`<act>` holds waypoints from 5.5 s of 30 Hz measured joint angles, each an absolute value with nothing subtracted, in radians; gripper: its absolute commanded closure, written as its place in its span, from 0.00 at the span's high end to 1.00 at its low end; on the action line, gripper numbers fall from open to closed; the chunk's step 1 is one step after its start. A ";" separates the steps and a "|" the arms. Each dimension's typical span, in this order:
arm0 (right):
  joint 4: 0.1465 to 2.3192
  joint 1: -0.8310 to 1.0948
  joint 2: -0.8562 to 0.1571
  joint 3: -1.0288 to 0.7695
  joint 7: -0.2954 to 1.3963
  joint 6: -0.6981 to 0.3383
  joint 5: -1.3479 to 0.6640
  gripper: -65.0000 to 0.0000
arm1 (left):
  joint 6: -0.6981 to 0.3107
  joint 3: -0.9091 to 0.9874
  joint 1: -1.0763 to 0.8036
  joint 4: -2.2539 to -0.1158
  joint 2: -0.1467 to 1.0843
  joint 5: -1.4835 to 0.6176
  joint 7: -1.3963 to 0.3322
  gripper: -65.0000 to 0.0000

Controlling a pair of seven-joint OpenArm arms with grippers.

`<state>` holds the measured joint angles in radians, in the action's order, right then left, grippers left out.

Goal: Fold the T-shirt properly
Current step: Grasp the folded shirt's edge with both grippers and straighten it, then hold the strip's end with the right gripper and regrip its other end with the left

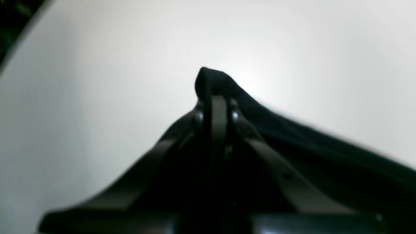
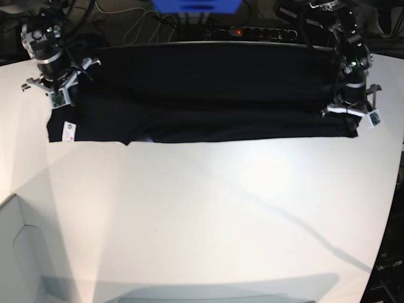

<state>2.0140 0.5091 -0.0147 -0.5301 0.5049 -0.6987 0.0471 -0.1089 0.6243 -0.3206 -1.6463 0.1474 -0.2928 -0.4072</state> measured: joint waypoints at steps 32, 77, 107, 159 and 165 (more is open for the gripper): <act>2.014 0.665 -0.017 -0.675 0.268 -0.699 0.044 0.00 | -0.109 0.526 -0.486 -1.670 0.147 -0.292 -0.404 0.00; 1.956 0.480 0.042 -0.722 0.277 -0.699 0.048 0.38 | -0.109 0.563 -0.504 -1.668 0.144 -0.292 -0.404 0.00; 1.676 0.494 0.014 -0.621 0.242 -0.695 0.043 0.38 | -0.105 0.567 -0.559 -1.671 0.143 -0.291 -0.403 0.44; 1.590 0.344 -0.003 -0.601 0.233 -0.695 0.104 0.38 | -0.101 0.719 -0.473 -1.802 0.089 -0.447 -0.401 0.50; 1.590 0.341 -0.002 -0.601 0.231 -0.695 0.105 0.38 | -0.107 0.667 -0.341 -1.651 0.088 -0.453 -0.407 0.50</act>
<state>1.5902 0.3412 -0.0025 -0.6010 0.2314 -0.6952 0.1047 -0.1066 0.6670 -0.3412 -1.6508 0.0883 -0.4534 -0.4072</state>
